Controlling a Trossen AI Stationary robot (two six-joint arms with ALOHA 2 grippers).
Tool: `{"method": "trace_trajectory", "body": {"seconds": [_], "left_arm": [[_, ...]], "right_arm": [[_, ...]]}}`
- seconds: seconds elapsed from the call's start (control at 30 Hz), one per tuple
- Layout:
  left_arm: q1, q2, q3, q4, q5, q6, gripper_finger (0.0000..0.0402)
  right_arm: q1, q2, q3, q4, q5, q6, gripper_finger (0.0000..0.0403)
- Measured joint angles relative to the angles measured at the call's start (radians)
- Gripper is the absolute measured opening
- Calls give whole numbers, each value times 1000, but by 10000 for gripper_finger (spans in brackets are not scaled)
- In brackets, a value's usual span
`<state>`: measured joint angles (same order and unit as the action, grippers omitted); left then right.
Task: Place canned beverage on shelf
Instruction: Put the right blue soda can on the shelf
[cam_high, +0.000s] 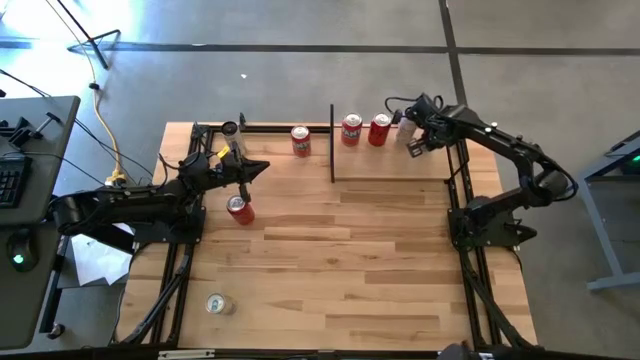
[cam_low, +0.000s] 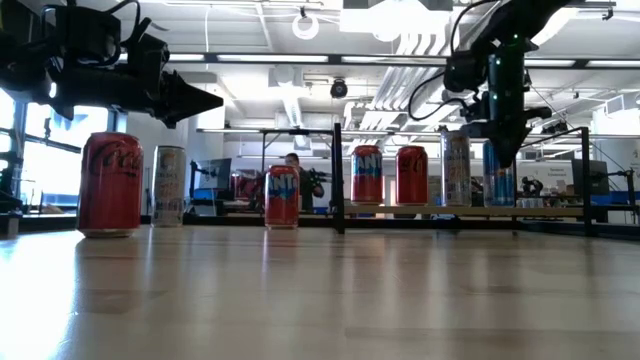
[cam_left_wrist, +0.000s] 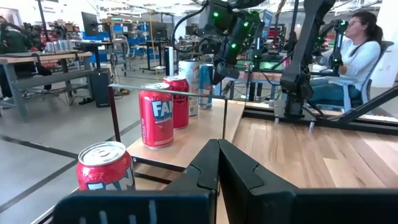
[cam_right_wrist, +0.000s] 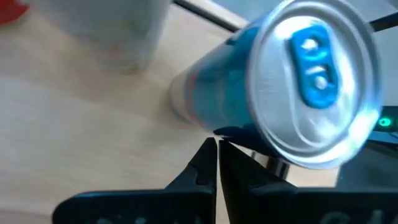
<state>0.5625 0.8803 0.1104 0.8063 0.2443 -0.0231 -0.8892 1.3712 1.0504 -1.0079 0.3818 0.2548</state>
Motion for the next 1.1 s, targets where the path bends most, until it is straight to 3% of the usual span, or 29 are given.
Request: {"method": "trace_trajectory", "body": {"seconds": [0.53, 0.7, 1.1], "left_arm": [[0, 0, 0, -22, 14, -2, 0], [0, 0, 0, -29, 14, -2, 0], [0, 0, 0, -27, 15, -2, 0]], "right_arm": [[-3, -5, 28, -23, 44, -20, 0], [33, -18, 30, -23, -60, -20, 0], [10, -18, 30, -5, 89, 33, 0]]}}
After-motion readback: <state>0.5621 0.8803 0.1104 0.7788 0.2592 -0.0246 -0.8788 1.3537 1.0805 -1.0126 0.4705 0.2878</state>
